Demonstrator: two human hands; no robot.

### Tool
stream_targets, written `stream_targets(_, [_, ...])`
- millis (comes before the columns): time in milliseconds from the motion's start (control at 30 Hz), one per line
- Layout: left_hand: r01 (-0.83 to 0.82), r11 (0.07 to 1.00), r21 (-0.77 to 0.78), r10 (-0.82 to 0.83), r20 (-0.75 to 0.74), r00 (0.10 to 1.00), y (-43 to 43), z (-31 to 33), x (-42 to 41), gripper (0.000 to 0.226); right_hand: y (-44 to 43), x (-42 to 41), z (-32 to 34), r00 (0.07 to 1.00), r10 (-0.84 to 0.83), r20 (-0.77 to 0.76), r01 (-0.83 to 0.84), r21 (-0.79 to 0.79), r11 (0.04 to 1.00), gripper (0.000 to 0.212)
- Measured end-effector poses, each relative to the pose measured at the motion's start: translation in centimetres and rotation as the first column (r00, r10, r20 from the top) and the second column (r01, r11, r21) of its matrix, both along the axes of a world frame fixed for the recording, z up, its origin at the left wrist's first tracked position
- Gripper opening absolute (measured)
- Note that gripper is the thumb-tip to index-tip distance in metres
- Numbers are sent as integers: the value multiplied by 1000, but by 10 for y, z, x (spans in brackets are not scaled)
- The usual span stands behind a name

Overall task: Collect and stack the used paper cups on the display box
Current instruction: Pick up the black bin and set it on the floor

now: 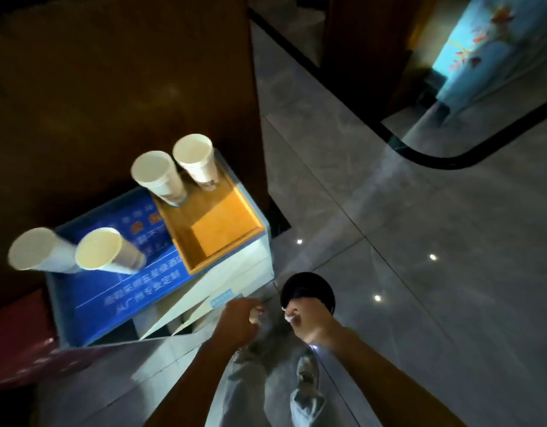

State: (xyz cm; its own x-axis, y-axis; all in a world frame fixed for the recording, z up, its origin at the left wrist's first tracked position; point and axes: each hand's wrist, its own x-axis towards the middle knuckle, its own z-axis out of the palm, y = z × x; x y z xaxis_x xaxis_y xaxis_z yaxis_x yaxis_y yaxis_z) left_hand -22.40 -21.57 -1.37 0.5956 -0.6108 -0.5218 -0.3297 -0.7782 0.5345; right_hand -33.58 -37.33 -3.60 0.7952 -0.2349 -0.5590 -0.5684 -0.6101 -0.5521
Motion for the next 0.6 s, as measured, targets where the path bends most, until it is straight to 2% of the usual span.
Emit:
stream_targets(167, [150,988,33,-150,-7,989,-72,-35,-25,36,-44,-49,-48,990,-108,-90,107,-7,994,20])
stream_targets(267, [215,975,63,-216,-2,976,-107,-80,-29,35,-62,-64,-93,972,-215,-100,215,-5,977,22])
stream_targets(400, [352,924,146,-354,-19,935,-146,-172,-23,38,-79,-67,-176,942,-306,-138,313,34,949,32])
stream_targets(600, [576,772,269,-577,-82,813,-179,-347,-12,33,-89,-45,-334,936,-237,-259,261,64,963,27])
